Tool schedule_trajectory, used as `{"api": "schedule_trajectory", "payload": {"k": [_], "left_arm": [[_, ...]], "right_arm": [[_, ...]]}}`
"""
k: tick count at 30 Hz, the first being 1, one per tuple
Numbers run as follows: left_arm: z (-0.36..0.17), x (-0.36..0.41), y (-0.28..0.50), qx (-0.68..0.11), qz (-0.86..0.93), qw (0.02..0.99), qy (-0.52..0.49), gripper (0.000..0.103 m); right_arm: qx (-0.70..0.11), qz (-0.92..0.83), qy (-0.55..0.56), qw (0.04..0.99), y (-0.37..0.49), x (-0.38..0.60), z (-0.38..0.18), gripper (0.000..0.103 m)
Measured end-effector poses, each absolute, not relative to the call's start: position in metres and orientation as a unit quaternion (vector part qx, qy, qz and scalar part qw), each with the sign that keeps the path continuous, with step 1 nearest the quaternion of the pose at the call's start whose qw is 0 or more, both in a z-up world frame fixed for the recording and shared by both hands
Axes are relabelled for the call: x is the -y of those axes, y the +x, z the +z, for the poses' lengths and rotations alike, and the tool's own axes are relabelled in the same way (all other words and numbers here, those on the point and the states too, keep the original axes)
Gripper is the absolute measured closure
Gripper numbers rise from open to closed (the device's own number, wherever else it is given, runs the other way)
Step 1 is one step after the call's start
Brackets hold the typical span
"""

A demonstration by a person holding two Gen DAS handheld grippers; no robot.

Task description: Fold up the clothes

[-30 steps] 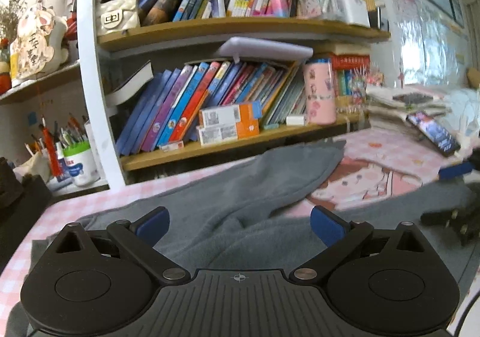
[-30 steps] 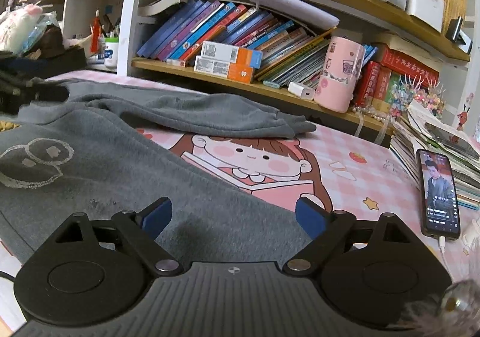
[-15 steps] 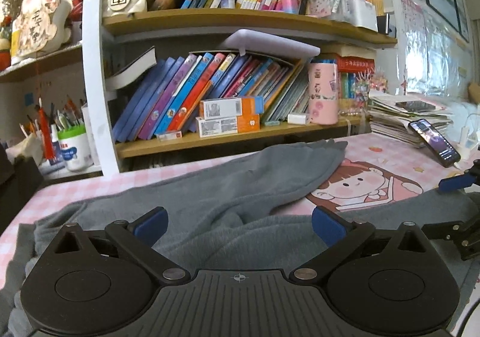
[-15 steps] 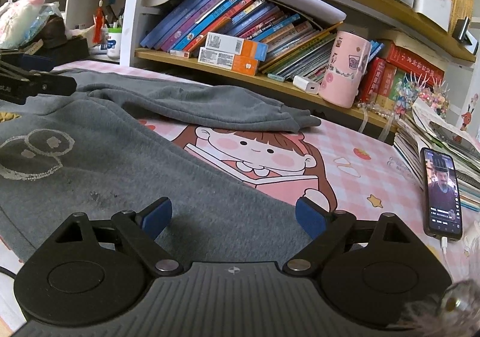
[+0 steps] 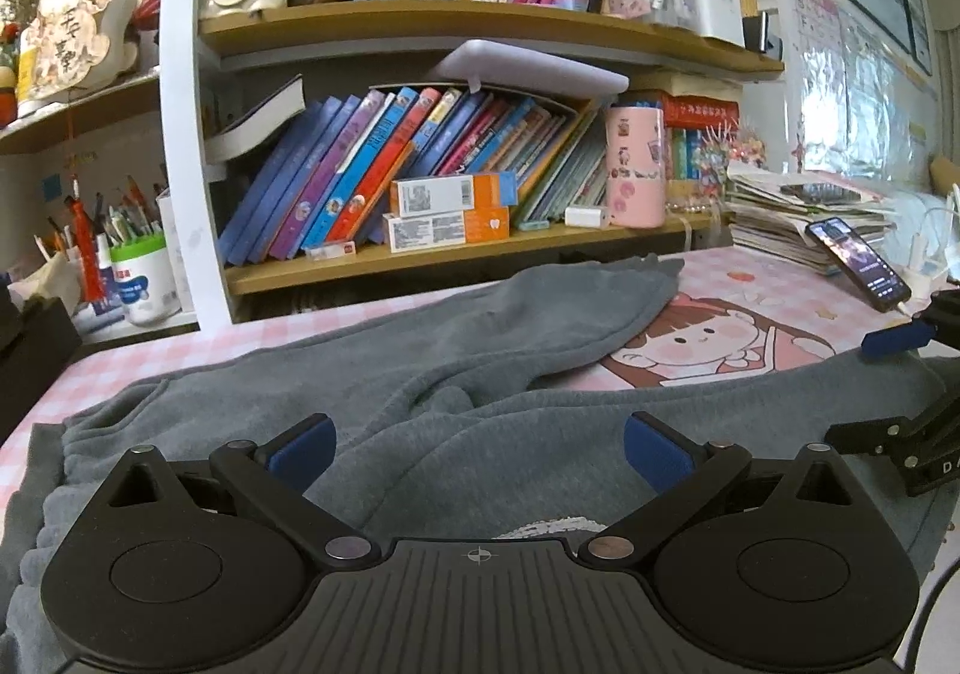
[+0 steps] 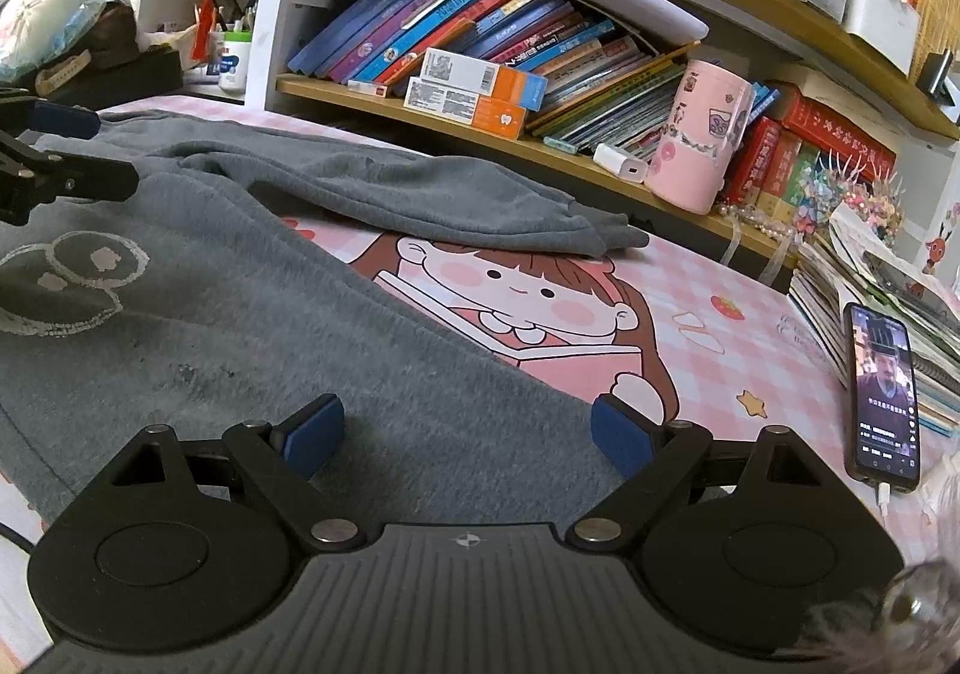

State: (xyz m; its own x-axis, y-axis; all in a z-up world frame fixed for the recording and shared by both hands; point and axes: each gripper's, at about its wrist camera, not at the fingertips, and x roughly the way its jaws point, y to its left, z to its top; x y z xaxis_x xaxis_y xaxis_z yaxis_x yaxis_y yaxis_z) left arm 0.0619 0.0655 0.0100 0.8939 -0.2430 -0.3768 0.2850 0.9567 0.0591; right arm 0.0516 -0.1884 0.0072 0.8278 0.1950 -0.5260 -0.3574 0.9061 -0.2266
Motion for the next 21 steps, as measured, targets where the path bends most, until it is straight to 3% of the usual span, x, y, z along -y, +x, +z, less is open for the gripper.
{"api": "schedule_trajectory", "payload": {"k": [21], "left_arm": [[0.010, -0.068, 0.061, -0.186, -0.128, 0.973, 0.052, 0.000]], "right_arm": [[-0.249, 0.222, -0.115, 0.936, 0.115, 0.177, 0.056, 0.014]]}}
